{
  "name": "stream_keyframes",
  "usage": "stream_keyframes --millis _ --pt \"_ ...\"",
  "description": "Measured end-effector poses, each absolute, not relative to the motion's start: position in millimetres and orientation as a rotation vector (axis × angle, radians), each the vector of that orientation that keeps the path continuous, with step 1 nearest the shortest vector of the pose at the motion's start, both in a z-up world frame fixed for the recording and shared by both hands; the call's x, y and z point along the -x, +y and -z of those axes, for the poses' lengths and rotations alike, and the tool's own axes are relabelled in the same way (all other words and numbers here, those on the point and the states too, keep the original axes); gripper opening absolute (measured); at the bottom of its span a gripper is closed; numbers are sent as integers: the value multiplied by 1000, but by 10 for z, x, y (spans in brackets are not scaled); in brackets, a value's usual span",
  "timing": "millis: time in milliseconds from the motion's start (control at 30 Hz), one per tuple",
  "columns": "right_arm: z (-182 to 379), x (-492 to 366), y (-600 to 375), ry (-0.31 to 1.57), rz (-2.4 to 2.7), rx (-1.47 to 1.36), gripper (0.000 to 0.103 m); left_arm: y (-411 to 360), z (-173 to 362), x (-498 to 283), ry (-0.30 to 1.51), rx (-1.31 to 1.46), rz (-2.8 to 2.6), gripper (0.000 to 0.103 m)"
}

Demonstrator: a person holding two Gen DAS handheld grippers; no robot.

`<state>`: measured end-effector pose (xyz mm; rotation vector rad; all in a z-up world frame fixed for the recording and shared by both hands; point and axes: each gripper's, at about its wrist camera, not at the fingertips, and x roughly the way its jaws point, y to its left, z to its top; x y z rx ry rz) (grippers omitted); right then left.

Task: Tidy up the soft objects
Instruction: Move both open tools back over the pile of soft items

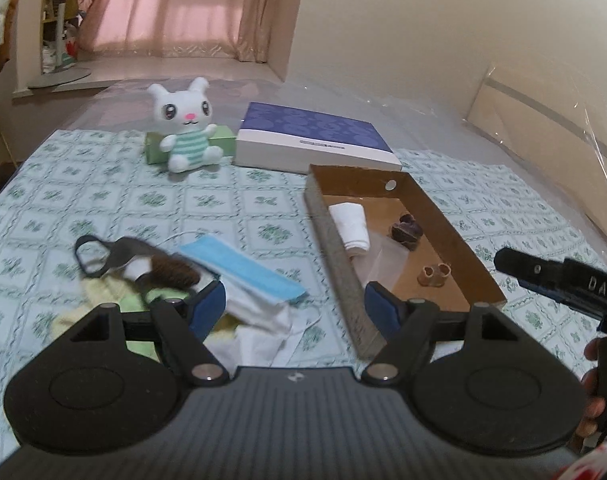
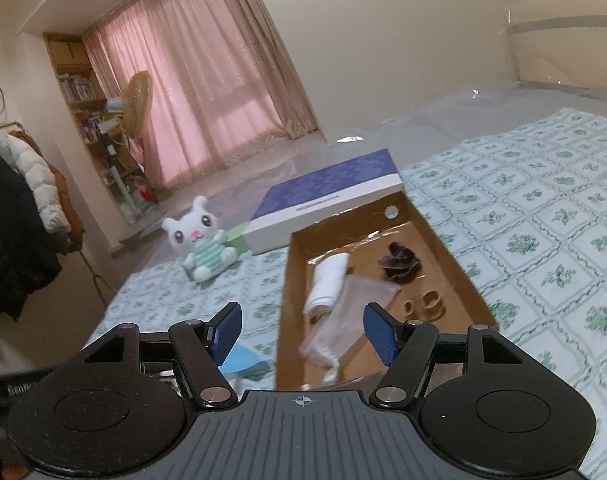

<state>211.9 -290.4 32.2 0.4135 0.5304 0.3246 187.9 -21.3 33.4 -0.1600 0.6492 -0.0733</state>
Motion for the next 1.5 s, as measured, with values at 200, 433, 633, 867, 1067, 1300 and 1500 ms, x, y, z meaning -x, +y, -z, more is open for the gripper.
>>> stream_keyframes --millis 200,433,633,867,1067,1300,1500 --pt "-400 -1925 -2746 533 -337 -390 67 -48 -372 -1592 625 145 33 75" --pt "-397 -1730 -2501 561 -376 -340 67 190 -388 -1365 614 156 -15 75" --pt "-344 -1634 -2271 588 -425 -300 67 382 -309 -1197 637 160 -57 75" --pt "-226 -1563 -2001 619 -468 -224 67 562 -179 -1040 666 169 -98 75" --pt "-93 -1546 -1822 653 -502 -187 67 668 -94 -968 675 160 -126 74" --pt "53 -1566 -1656 694 -531 -157 67 705 7 -1001 691 150 -133 71" --pt "159 -1612 -1569 728 -542 -138 67 711 90 -1075 708 143 -132 69"
